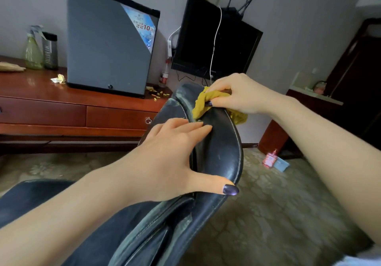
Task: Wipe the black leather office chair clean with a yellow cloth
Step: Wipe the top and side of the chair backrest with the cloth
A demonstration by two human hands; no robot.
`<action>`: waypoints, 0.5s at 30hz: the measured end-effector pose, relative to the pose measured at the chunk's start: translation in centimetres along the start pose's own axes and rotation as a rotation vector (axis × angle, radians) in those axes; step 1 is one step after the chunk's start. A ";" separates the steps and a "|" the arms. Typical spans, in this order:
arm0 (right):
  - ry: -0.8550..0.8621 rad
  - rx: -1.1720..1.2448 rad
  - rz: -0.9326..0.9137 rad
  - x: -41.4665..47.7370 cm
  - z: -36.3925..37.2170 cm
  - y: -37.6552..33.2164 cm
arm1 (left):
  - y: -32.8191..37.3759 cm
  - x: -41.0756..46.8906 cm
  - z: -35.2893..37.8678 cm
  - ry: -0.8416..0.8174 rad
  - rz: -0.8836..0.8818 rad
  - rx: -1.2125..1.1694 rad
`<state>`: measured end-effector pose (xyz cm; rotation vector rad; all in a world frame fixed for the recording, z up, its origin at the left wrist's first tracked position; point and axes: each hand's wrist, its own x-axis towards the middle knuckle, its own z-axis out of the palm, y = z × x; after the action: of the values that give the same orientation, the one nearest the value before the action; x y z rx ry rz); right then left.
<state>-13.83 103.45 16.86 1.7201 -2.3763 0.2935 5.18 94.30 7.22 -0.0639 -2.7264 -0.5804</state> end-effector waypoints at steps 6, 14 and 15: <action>-0.010 -0.103 0.073 4.5 1.8 1.3 | 0.2 -0.4 1.3 0.116 0.022 -0.110; -0.145 -0.108 0.101 2.6 1.5 0.9 | 1.0 -1.6 2.0 0.276 0.000 -0.183; -0.147 -0.100 0.091 1.8 1.3 0.6 | 1.1 -1.7 1.9 0.289 -0.003 -0.191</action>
<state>-14.96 101.63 16.08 1.6435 -2.5301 0.0613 6.25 96.14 5.43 -0.0209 -2.3878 -0.7841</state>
